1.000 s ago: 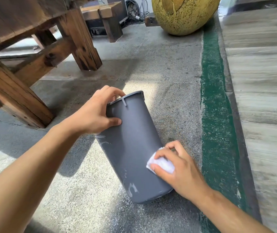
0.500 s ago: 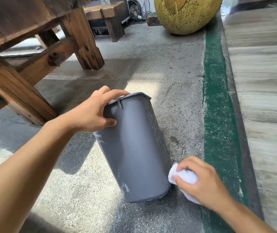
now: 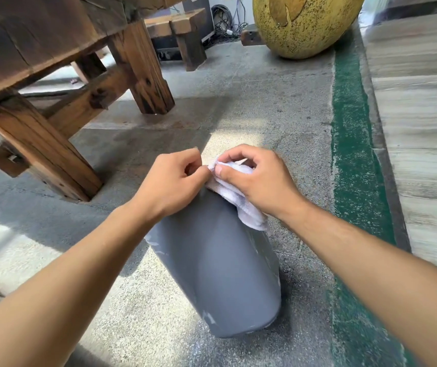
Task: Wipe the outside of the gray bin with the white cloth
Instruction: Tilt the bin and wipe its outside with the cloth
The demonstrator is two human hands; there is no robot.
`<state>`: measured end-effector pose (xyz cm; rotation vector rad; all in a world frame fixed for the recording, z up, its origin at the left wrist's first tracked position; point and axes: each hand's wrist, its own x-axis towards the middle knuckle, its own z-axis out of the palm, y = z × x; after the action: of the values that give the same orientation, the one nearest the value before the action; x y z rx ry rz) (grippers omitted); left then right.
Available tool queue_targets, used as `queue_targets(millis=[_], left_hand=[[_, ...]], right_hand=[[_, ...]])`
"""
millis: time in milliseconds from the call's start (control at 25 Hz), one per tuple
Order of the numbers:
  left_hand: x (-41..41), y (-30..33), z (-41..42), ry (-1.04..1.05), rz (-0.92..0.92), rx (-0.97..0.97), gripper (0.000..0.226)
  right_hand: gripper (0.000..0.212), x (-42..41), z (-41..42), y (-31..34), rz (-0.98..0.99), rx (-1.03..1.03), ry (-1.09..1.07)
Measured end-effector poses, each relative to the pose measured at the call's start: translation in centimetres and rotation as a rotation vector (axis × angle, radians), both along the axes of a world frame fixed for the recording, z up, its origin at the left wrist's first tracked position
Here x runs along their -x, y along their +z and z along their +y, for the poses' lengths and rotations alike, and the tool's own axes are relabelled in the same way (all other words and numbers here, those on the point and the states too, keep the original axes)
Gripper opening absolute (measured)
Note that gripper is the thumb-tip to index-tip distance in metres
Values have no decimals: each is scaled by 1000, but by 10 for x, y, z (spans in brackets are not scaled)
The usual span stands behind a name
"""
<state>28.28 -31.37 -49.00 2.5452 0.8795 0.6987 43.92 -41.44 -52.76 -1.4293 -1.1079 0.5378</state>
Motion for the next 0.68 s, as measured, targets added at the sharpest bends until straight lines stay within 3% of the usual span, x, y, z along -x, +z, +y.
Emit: queue_targets(millis=[320,560,680], left_hand=[[12,-4,11,-15,99,-53,36],[31,-1,25,-50,171,26,13],[33,6,27,-60,220,51,19]], right_hand=[[15,20,-43,-61,-98,60,50],[13,49,-118,-151,-193,367,147],[8,71,-149,-193,-309,598,212]])
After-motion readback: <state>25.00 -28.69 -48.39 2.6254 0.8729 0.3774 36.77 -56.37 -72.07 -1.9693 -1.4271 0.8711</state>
